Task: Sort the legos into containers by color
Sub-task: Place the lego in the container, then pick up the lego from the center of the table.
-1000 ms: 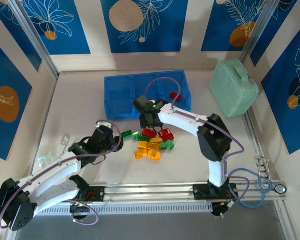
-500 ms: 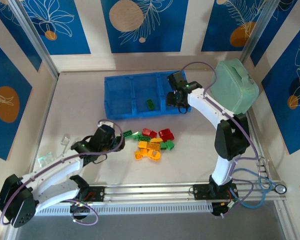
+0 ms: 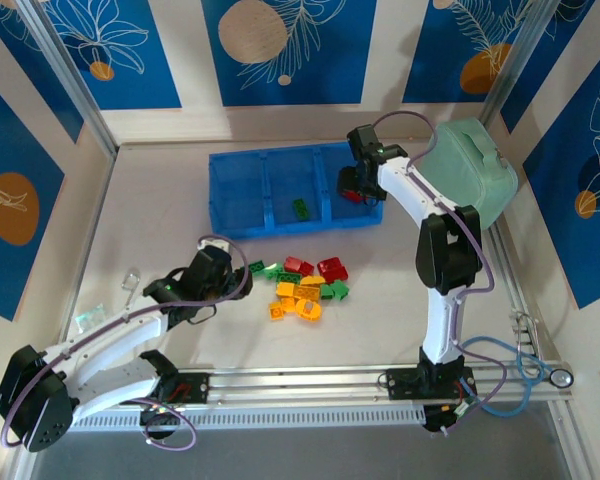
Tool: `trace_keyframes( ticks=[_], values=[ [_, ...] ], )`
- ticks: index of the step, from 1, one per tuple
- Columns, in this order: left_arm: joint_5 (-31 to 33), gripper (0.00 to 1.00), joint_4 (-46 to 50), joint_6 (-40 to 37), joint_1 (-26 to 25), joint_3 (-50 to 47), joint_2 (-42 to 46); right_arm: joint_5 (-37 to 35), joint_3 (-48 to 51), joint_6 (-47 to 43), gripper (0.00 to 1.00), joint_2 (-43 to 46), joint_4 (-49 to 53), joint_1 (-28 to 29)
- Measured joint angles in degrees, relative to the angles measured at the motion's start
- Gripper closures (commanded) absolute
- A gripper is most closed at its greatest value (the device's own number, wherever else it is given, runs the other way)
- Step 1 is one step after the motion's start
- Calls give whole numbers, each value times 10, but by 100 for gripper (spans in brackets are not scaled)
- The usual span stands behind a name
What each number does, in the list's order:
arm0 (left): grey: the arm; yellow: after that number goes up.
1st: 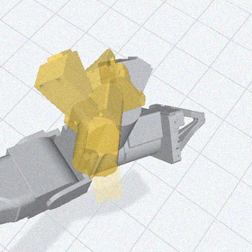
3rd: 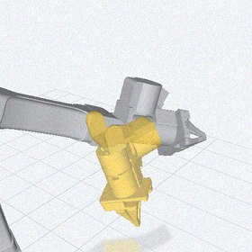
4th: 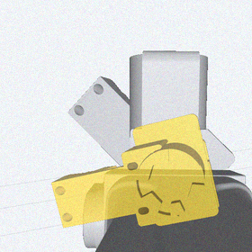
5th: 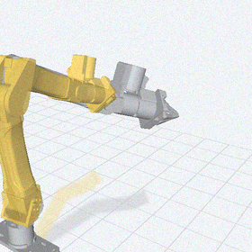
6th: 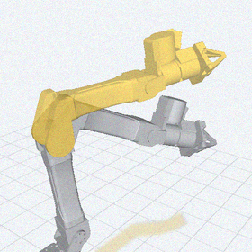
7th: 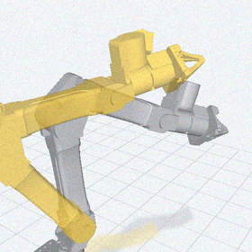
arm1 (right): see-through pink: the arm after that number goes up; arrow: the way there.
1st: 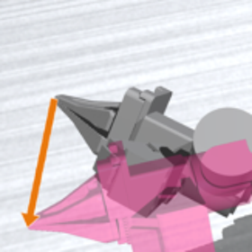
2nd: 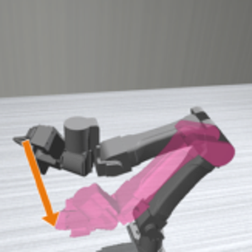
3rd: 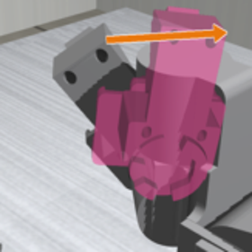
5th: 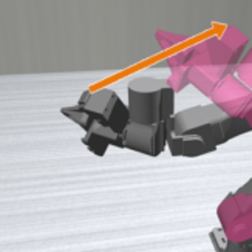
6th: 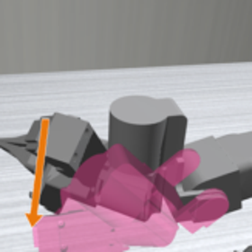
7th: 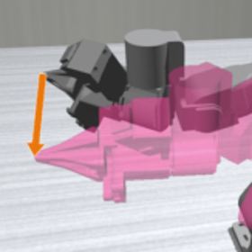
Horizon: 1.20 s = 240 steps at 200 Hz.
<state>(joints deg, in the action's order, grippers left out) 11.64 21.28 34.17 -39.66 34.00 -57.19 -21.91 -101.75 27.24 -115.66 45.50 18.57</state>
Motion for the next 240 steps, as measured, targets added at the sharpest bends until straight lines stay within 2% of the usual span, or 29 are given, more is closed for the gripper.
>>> trace_keyframes(
  ticks=[59,120,154,186,223,240],
  values=[
    [-10,27,7,-16,0,65,-25,-5,17,-5,7,17,-6,16],
    [-26,25,6,-22,2,81,-111,0,177,-5,7,179,-63,71],
    [-38,27,3,-46,18,105,-163,14,266,-5,7,249,-101,85],
    [-46,36,1,-79,37,128,-217,25,337,-1,7,281,-117,85],
    [-48,34,1,-117,43,130,-241,40,383,6,7,297,-130,80],
    [-52,30,-5,-134,50,130,-242,44,394,9,7,303,-135,77]
  ],
)
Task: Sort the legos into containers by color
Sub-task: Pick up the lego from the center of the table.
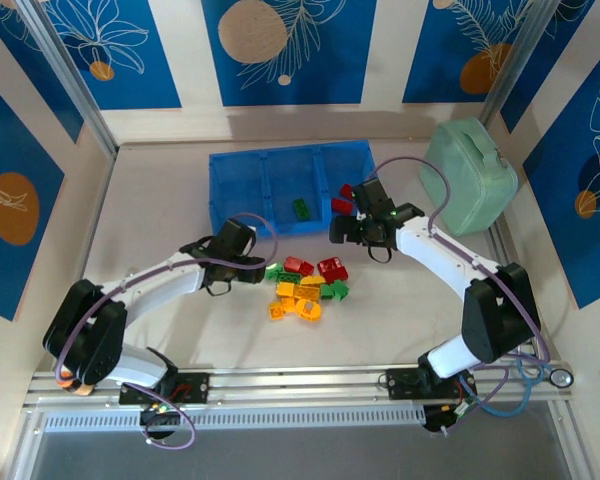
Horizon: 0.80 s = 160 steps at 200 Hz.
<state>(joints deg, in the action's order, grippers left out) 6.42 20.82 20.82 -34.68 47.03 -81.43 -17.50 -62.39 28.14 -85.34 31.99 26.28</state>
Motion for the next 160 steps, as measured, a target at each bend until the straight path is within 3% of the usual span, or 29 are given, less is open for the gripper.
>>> trace_keyframes(
  ticks=[100,160],
  values=[
    [-22,29,-3,-73,13,19,-88,26,39,11,7,20,-25,-6],
    [-30,36,-2,-94,14,76,-161,30,54,19,7,25,-31,-10]
  ],
)
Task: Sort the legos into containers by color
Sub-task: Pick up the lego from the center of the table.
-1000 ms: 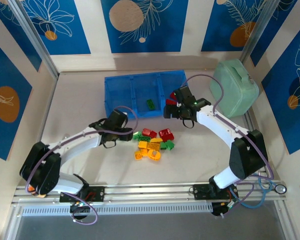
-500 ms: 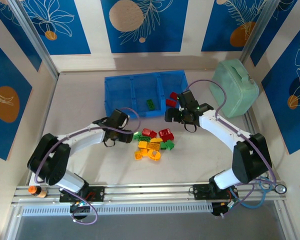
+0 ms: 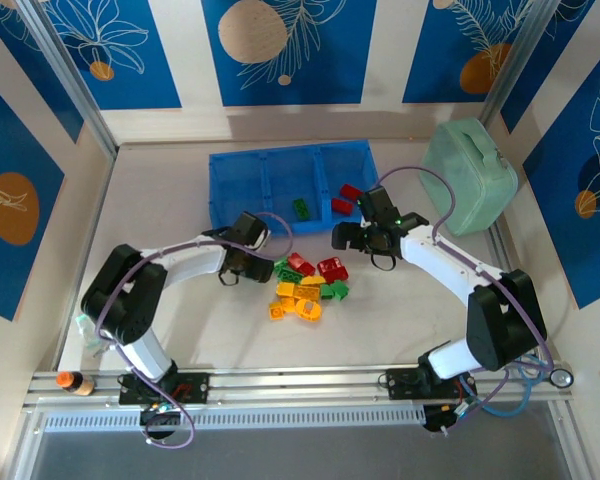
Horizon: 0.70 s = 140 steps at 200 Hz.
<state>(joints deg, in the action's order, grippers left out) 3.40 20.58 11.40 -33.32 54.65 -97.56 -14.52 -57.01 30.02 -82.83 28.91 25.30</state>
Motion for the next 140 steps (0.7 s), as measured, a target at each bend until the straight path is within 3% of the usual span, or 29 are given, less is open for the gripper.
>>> trace_keyframes(
  ticks=[31,74,140],
  values=[
    [0,45,7,-5,1,10,-12,1,11,0,7,5,-5,-7],
    [-1,65,10,-5,0,9,-11,7,17,1,7,7,-13,-13],
    [-6,71,32,7,-10,7,76,13,26,4,8,10,-20,-15]
  ],
)
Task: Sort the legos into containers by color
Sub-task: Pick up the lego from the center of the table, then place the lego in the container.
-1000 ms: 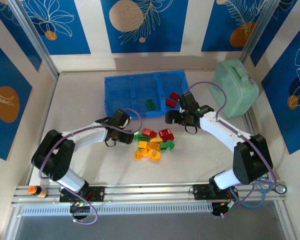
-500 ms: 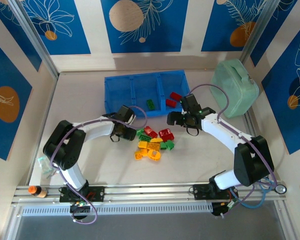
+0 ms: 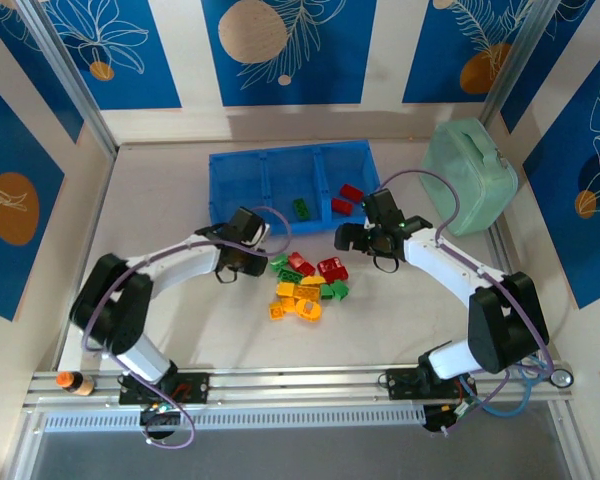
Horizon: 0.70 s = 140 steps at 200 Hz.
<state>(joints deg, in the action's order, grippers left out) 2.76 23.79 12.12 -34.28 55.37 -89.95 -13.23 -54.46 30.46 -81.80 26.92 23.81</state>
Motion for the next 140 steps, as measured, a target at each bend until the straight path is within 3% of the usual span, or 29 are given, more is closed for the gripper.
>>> trace_keyframes(
  ticks=[26,56,140],
  values=[
    [-7,71,2,0,-1,18,61,2,8,0,8,2,-4,-2],
    [-14,71,7,-3,-1,97,45,7,10,5,8,3,-5,-3],
    [-41,71,56,-5,-1,375,-207,13,18,7,8,47,-5,-4]
  ],
)
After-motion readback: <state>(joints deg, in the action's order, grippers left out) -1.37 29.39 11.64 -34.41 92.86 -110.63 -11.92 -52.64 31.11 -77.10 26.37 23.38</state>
